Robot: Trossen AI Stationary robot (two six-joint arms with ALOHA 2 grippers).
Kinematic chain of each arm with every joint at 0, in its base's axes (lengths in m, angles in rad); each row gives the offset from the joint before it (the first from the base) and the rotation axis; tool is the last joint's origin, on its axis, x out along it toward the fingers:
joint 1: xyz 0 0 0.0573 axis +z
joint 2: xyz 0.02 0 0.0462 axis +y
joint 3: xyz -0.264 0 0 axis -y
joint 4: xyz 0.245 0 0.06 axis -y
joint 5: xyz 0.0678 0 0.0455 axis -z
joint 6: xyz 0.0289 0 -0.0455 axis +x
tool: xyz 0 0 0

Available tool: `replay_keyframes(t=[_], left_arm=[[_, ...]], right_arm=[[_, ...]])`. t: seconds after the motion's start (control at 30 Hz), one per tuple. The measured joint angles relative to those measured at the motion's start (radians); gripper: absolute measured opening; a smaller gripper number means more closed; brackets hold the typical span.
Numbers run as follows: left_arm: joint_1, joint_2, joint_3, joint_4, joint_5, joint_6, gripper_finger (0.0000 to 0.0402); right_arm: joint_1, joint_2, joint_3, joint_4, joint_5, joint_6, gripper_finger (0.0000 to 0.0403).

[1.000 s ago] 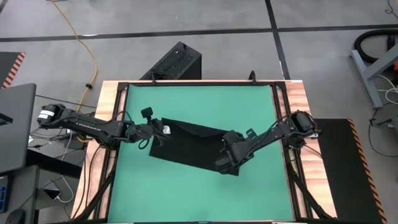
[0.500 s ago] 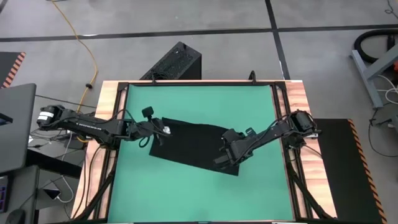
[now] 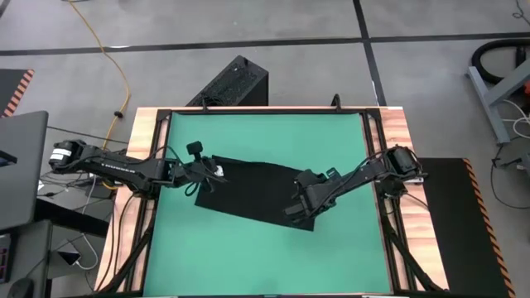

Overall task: Roll napkin
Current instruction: Fold the black table napkin

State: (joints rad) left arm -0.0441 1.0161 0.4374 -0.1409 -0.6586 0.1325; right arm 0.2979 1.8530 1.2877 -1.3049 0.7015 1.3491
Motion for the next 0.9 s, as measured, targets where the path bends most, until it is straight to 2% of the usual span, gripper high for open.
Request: replay_keyframes(t=[0.13, 0.27, 0.37, 0.5, 0.57, 0.67, 0.77, 0.83, 0.9], left_arm=[[0.0, 0.0, 0.0, -0.004, 0.081, 0.021, 0.0], [0.0, 0.0, 0.0, -0.009, 0.127, 0.065, 0.0013], [0.0, 0.0, 0.0, -0.011, 0.132, 0.098, 0.0045], [0.0, 0.0, 0.0, -0.011, 0.13, 0.115, 0.0108], [0.0, 0.0, 0.0, -0.011, 0.105, 0.113, 0.0141], [0.007, 0.0, 0.0, -0.011, 0.006, 0.097, 0.0183], [0.023, 0.0, 0.0, -0.009, -0.072, -0.017, 0.0207], [0.027, 0.0, 0.0, -0.006, -0.028, -0.089, 0.0213], [0.027, 0.0, 0.001, 0.0, 0.127, -0.095, 0.0214]], right_arm=[[0.007, 0.0, 0.0, 0.1, 0.077, -0.094, 0.0149], [0.007, 0.0, 0.0, 0.211, 0.086, -0.208, 0.0148], [0.007, 0.0, 0.0, 0.276, 0.086, -0.274, 0.0148], [0.007, 0.0, 0.0, 0.316, 0.086, -0.31, 0.0148], [0.007, 0.0, 0.0, 0.316, 0.086, -0.311, 0.0148], [0.007, 0.0, 0.0, 0.316, 0.086, -0.311, 0.0148], [0.013, 0.0, 0.0, 0.321, 0.086, -0.334, 0.0148], [0.028, 0.0, 0.0, 0.34, 0.09, -0.384, 0.0148], [0.05, 0.0, 0.0, 0.383, 0.101, -0.459, 0.0148]])
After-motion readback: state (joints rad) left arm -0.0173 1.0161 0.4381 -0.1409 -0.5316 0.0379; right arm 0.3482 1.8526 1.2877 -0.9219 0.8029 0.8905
